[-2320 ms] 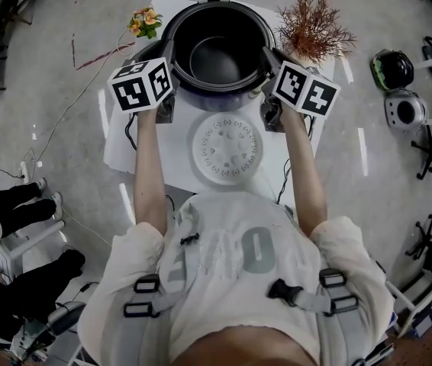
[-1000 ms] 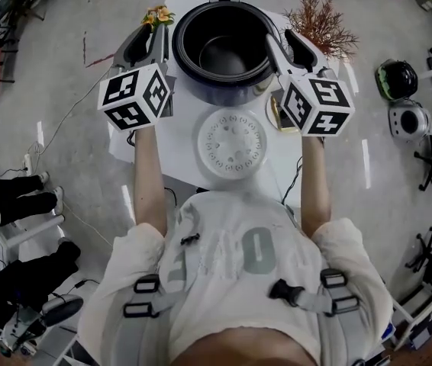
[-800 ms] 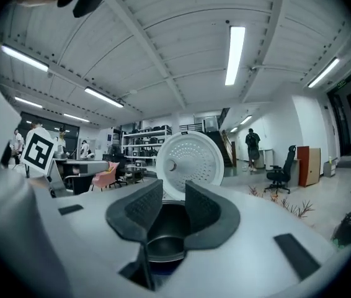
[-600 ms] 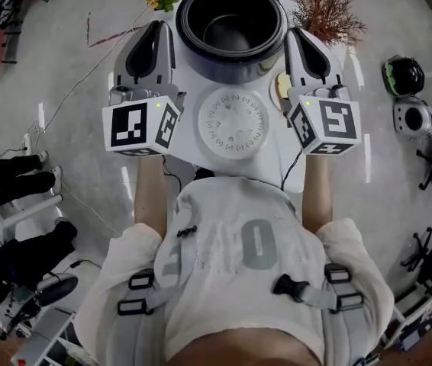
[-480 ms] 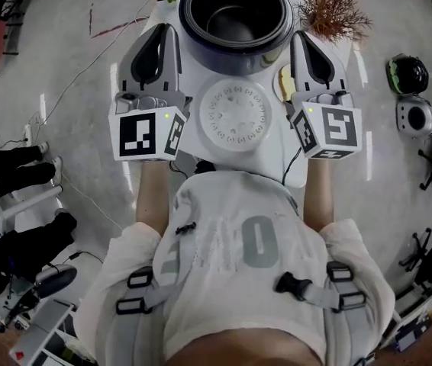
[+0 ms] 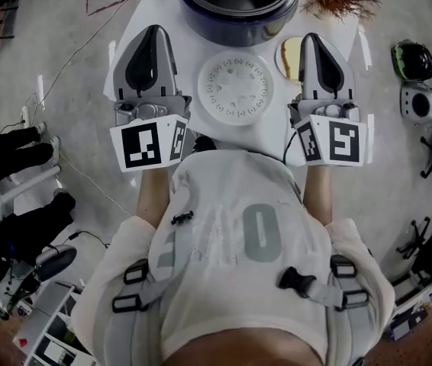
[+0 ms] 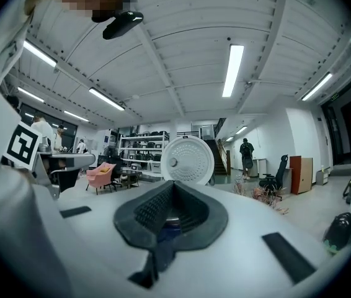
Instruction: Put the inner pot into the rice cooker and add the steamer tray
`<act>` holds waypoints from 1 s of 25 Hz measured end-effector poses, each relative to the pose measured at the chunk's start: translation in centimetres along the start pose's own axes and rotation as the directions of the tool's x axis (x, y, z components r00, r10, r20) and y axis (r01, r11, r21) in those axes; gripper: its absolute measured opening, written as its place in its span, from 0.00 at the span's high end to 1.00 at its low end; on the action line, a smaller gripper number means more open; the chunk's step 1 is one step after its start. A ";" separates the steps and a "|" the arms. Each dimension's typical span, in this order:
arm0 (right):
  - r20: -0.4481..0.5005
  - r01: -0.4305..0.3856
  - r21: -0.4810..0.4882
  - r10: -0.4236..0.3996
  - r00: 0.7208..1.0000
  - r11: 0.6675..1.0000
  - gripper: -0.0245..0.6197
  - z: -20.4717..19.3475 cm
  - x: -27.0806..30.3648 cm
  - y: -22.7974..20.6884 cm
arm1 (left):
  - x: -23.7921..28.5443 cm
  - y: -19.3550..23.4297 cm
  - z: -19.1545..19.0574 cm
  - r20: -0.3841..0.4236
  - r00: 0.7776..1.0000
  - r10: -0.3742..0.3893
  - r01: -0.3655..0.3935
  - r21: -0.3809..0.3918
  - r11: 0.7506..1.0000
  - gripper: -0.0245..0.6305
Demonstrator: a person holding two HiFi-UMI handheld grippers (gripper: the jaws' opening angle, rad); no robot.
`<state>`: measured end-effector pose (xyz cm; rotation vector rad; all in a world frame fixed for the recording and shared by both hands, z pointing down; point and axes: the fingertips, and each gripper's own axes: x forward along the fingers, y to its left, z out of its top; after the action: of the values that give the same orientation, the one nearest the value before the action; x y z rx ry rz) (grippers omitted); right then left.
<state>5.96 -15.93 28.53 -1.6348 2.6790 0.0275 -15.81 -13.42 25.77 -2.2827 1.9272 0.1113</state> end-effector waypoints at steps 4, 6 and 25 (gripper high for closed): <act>0.006 -0.026 0.014 0.026 1.000 1.000 0.95 0.0 -0.2 0.3 | -0.3 0.1 0.2 0.016 1.000 0.020 -0.020 -0.028 0.999 0.92; -0.001 -0.061 0.043 0.061 0.998 0.997 0.90 -0.2 -0.1 0.7 | -0.3 -0.2 0.2 0.018 1.000 0.010 -0.010 -0.040 0.999 0.92; -0.349 -0.040 0.154 0.092 0.933 0.987 0.42 -13.6 -1.3 -0.8 | -2.1 -2.0 -16.6 -0.387 0.903 -0.184 0.083 -0.263 0.961 0.49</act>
<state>7.39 -15.35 42.17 -1.6412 2.9027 -0.4998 -14.90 -13.81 42.59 -2.7797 2.0236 -0.1756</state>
